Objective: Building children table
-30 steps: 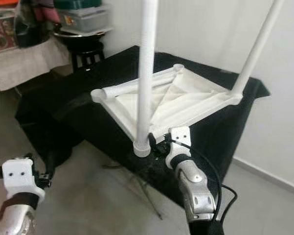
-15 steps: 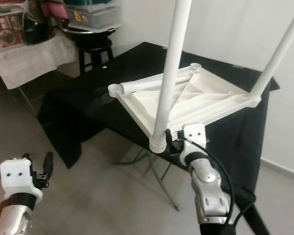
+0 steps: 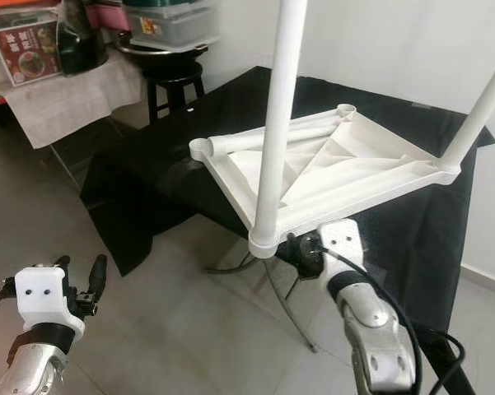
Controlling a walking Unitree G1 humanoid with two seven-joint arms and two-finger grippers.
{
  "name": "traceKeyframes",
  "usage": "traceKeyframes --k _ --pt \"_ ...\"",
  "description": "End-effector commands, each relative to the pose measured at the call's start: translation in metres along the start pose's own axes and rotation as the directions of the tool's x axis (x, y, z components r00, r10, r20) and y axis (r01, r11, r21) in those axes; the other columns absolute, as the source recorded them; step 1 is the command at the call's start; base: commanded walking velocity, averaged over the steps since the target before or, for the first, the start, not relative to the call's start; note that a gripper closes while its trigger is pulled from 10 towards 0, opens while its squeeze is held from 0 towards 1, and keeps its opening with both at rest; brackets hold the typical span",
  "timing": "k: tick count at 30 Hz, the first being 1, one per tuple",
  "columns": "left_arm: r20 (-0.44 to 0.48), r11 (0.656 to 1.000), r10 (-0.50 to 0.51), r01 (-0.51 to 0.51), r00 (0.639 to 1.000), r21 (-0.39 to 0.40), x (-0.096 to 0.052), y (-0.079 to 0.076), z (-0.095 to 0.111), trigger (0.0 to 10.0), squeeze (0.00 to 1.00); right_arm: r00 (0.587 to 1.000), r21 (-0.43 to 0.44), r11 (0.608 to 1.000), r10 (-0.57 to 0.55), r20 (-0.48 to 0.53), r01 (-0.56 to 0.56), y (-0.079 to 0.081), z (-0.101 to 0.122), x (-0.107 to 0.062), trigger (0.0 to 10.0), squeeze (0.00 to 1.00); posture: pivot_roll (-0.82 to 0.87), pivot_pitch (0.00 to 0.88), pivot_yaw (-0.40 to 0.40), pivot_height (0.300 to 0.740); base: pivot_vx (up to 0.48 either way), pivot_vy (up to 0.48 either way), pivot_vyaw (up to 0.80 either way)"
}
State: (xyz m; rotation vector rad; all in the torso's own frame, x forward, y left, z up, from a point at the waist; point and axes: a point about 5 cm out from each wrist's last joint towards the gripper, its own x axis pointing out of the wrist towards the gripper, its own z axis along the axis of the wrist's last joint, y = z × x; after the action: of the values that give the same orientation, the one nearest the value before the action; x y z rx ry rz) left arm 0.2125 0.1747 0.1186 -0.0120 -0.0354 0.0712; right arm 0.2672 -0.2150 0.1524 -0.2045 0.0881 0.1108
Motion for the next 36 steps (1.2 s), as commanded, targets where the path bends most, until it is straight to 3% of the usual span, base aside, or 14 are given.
traceKeyframes --k 1,2,3,5,6,7,8,9,11,16,18,26,28,36 --pt "-0.011 1.000 -0.003 0.003 1.000 -0.018 -0.001 0.000 -0.002 10.0 0.00 0.997 0.022 0.997 0.071 0.012 -0.072 0.008 0.005 -0.002 10.0 0.00 -0.04 0.060 0.012 0.740 0.000 0.000 0.00" --pt "-0.011 1.000 -0.003 0.003 1.000 -0.018 -0.001 0.000 -0.002 10.0 0.00 0.997 0.022 0.997 0.071 0.012 -0.072 0.008 0.005 -0.002 10.0 0.00 -0.04 0.060 0.012 0.740 0.000 0.000 0.00" --pt "-0.013 1.000 -0.013 0.013 1.000 -0.029 0.000 0.000 -0.002 10.0 0.00 0.929 0.055 0.928 0.369 -0.021 -0.368 0.033 0.005 -0.015 10.0 0.00 -0.04 0.058 0.013 0.740 0.000 0.000 0.00" --pt "-0.013 1.000 -0.013 0.013 1.000 -0.029 0.000 0.000 -0.002 10.0 0.00 0.929 0.055 0.928 0.369 -0.021 -0.368 0.033 0.005 -0.015 10.0 0.00 -0.04 0.058 0.013 0.740 0.000 0.000 0.00" --pt "-0.014 0.999 -0.017 0.016 1.000 -0.032 0.000 0.000 -0.002 10.0 0.00 0.882 0.091 0.881 0.470 -0.038 -0.465 0.042 0.006 -0.020 10.0 0.00 -0.05 0.055 0.012 0.740 0.000 0.000 0.00" --pt "-0.014 0.999 -0.017 0.016 1.000 -0.032 0.000 0.000 -0.002 10.0 0.00 0.882 0.091 0.881 0.470 -0.038 -0.465 0.042 0.006 -0.020 10.0 0.00 -0.05 0.055 0.012 0.740 0.000 0.000 0.00" --pt "-0.014 0.999 -0.021 0.021 1.000 -0.036 0.000 -0.001 -0.003 10.0 0.00 0.794 0.119 0.793 0.606 -0.053 -0.597 0.056 0.012 -0.024 10.0 0.00 -0.04 0.052 0.009 0.740 0.000 0.000 0.00" --pt "-0.014 0.999 -0.021 0.021 1.000 -0.036 0.000 -0.001 -0.003 10.0 0.00 0.794 0.119 0.793 0.606 -0.053 -0.597 0.056 0.012 -0.024 10.0 0.00 -0.04 0.052 0.009 0.740 0.000 0.000 0.00" --pt "-0.014 0.999 -0.022 0.022 1.000 -0.037 0.000 -0.001 -0.003 10.0 0.00 0.735 0.135 0.736 0.675 -0.066 -0.664 0.064 0.014 -0.026 10.0 0.00 -0.04 0.050 0.005 0.740 0.000 0.000 0.00" --pt "-0.014 0.999 -0.022 0.022 1.000 -0.037 -0.001 -0.001 -0.003 10.0 0.00 0.704 0.139 0.706 0.707 -0.069 -0.695 0.069 0.016 -0.027 10.0 0.00 -0.04 0.050 0.004 0.740 0.000 0.000 0.00" --pt "-0.013 0.999 -0.023 0.023 1.000 -0.040 -0.001 -0.002 -0.002 10.0 0.00 0.670 0.139 0.668 0.741 -0.036 -0.731 0.084 0.025 -0.019 10.0 0.00 -0.02 0.049 0.002 0.740 0.000 0.000 0.00" --pt "-0.012 0.999 -0.024 0.024 1.000 -0.043 -0.002 -0.003 -0.002 10.0 0.00 0.679 0.145 0.670 0.734 0.023 -0.728 0.112 0.039 0.008 10.0 0.00 0.00 0.050 0.007 0.740 0.000 0.000 0.00" --pt "-0.014 0.999 -0.024 0.023 1.000 -0.042 -0.004 -0.004 -0.001 10.0 0.00 0.756 0.164 0.740 0.651 0.073 -0.652 0.132 0.056 0.031 10.0 0.00 0.02 0.045 0.011 0.740 0.000 0.000 0.00" --pt "-0.016 0.999 -0.024 0.023 1.000 -0.043 -0.007 -0.004 -0.001 10.0 0.00 0.836 0.207 0.812 0.545 0.063 -0.545 0.131 0.063 0.034 10.0 0.00 0.01 0.051 0.013 0.740 0.000 0.000 0.00"
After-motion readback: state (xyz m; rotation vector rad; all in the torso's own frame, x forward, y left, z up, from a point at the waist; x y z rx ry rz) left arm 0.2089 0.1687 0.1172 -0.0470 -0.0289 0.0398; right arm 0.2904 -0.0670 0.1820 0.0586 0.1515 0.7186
